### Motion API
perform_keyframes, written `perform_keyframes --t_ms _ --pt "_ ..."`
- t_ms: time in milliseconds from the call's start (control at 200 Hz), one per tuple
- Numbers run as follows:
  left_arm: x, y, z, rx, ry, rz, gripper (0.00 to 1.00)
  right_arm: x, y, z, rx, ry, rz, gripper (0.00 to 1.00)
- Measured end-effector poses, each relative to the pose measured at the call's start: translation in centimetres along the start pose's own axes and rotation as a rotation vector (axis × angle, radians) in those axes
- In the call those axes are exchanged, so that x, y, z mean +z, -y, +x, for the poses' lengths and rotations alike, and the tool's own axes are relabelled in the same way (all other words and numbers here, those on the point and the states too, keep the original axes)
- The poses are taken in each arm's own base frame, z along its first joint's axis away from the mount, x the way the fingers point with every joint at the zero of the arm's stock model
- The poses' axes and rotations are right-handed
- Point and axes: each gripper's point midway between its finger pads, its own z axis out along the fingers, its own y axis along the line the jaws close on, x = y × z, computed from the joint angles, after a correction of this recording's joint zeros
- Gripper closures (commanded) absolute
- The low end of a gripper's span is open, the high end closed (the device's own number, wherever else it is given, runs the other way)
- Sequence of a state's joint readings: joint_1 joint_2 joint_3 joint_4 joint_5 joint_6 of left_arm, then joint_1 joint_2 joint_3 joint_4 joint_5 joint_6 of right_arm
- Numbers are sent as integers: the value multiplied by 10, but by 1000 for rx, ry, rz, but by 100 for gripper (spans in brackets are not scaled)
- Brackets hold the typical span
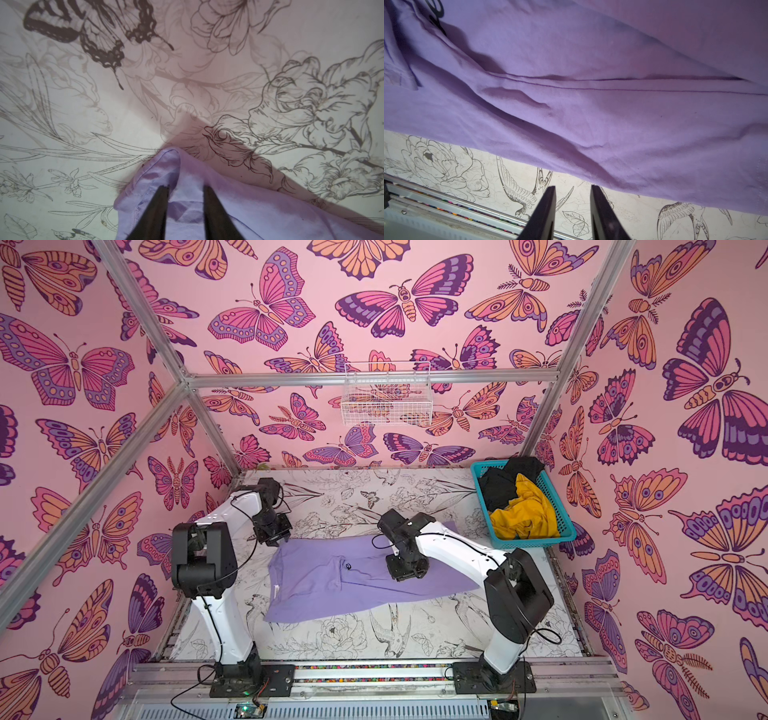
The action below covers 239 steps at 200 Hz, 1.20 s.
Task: Fold and stack t-shirts
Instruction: Adjust the T-shirt at the center of the board.
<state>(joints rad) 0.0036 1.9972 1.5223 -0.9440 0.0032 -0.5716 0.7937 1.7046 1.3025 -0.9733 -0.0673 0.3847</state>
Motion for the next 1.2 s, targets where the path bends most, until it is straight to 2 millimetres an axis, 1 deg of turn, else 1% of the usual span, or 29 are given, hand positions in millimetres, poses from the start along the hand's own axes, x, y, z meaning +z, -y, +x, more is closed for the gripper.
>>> perform_keyframes --t_ms 100,170,245,331,366,431,476,516,581,641,681,746,806,882,962,1007,1042,1087,1122,1147,1197 --pt "-2 0 -2 3 6 -2 50 0 5 -1 -6 7 23 66" --pt "-11 3 -5 0 18 8 49 -1 11 -4 -7 16 46 65" --pt "-29 7 -6 -11 46 44 50 -4 26 -13 16 33 62 65" --pt "-61 15 2 -34 81 125 51 -9 50 -28 69 63 61 65" --pt "-74 19 9 -42 93 163 51 -11 62 -35 98 75 60 66" --pt "-95 23 33 -56 98 223 51 -14 84 -53 141 97 61 66" --pt "-102 25 53 -61 89 246 52 -12 95 -66 156 101 66 67" --pt "-103 28 73 -63 69 259 52 -7 103 -78 162 101 66 67" --pt "-96 29 104 -63 17 252 53 5 109 -92 162 88 62 67" --pt "-84 30 131 -70 -41 228 54 20 114 -102 164 65 51 67" --pt "-76 28 143 -82 -72 205 55 31 115 -105 168 44 39 67" --pt "-65 23 156 -106 -102 170 57 48 119 -109 183 15 24 67" --pt "-60 19 160 -125 -110 146 58 58 123 -112 196 -2 12 66" --pt "-57 17 158 -147 -100 125 62 66 127 -116 213 -15 -5 65" --pt "-48 15 157 -162 -104 91 69 64 128 -124 222 -6 -23 64" --pt "-39 12 156 -176 -107 54 75 62 129 -130 221 10 -30 64" --pt "-32 9 155 -185 -111 23 78 60 130 -134 222 19 -33 63" --pt "-20 3 156 -192 -122 -28 78 59 131 -137 221 26 -35 62" --pt "-11 0 157 -192 -136 -62 75 59 131 -139 220 30 -38 62" --pt "-4 -3 158 -191 -149 -91 71 58 131 -140 218 31 -40 61" --pt "9 -6 160 -198 -174 -137 68 58 131 -140 217 31 -45 60"
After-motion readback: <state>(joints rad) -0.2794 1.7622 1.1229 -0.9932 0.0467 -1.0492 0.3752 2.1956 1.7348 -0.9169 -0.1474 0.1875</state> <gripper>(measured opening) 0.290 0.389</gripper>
